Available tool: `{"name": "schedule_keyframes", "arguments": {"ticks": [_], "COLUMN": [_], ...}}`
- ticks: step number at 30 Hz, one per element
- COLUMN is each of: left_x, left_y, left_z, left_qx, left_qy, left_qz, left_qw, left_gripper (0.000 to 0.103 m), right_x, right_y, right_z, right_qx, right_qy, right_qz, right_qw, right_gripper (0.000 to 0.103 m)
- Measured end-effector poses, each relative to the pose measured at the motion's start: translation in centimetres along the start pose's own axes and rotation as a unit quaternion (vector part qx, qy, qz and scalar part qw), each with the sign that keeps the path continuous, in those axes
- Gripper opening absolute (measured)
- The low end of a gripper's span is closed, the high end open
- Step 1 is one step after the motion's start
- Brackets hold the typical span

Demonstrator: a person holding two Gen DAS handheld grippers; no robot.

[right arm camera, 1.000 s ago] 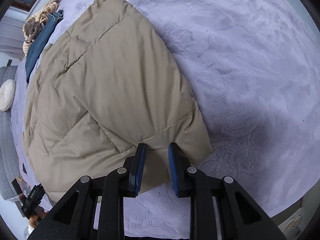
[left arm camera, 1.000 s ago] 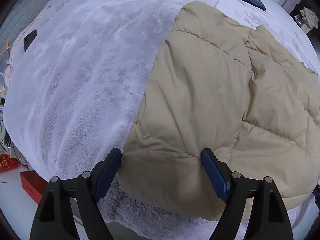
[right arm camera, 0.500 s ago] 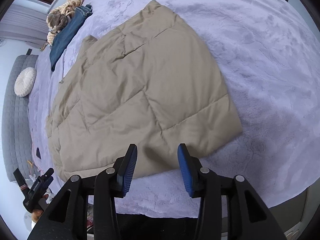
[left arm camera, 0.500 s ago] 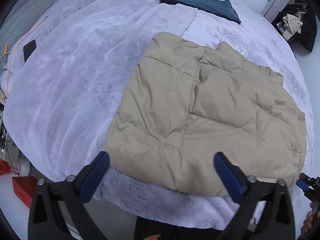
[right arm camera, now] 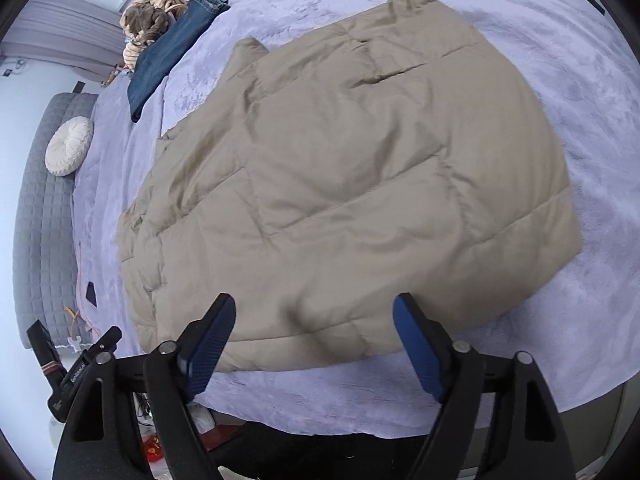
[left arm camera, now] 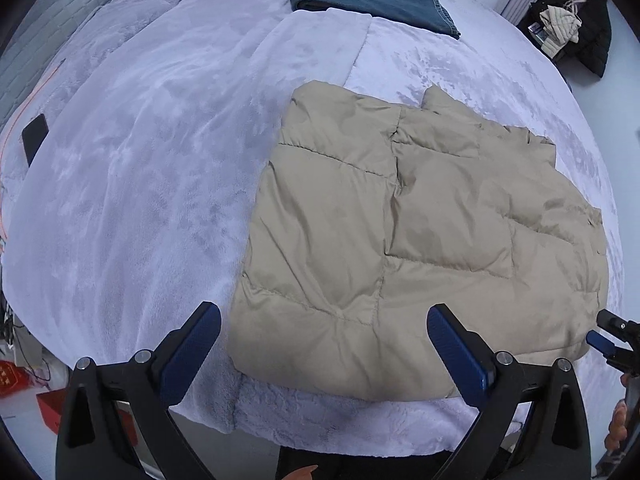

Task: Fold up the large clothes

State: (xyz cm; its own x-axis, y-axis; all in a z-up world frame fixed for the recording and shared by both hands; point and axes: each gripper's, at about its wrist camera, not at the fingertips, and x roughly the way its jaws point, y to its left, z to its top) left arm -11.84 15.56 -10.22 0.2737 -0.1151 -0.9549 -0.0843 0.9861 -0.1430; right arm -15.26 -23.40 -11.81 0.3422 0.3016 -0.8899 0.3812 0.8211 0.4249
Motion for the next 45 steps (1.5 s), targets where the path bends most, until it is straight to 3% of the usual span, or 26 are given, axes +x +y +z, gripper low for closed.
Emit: {"name": "schedule_keyframes", "arguments": {"ticks": [17,23,33,37,40,44,45], "left_x": [4.3,5.2,7.3,8.2,9.2,12.0,12.6], "left_y": [2.8,3.3,5.1,7.1,8.1,8.3,8.1], "left_z": [3.6,4.1,4.7,5.8,6.6,7.5,7.6], "left_qx": [0.056,0.049,0.019,0.000,0.001,0.001,0.003], "left_qy": [0.044,0.048,0.052,0.058,0.067,0.103,0.111], "left_qz": [-0.049,-0.057,-0.068,-0.130,-0.189,-0.279,-0.296], "left_qw": [0.9962,0.9961,0.9961,0.9898,0.9798,0.9548,0.9488], "left_gripper": [0.103,0.103,0.103,0.103,0.103,0.103,0.103], "right_x": [5.0,5.9,6.8,7.9,9.0,10.5,10.8], "right_y": [8.1,9.5,13.0,13.4,13.1,12.5,12.4], "right_z": [-0.3,-0.2,1.4,2.0,2.4,3.1,3.3], "right_qx": [0.008,-0.001,-0.073,-0.075,-0.073,-0.061,-0.063], "right_qy": [0.008,0.010,-0.022,-0.023,-0.012,0.013,0.019], "right_qz": [-0.016,-0.015,-0.009,-0.038,-0.074,-0.075,-0.074], "right_qw": [1.000,1.000,0.997,0.996,0.995,0.995,0.995], "right_gripper": [0.089,0.090,0.091,0.091,0.091,0.092,0.097]}}
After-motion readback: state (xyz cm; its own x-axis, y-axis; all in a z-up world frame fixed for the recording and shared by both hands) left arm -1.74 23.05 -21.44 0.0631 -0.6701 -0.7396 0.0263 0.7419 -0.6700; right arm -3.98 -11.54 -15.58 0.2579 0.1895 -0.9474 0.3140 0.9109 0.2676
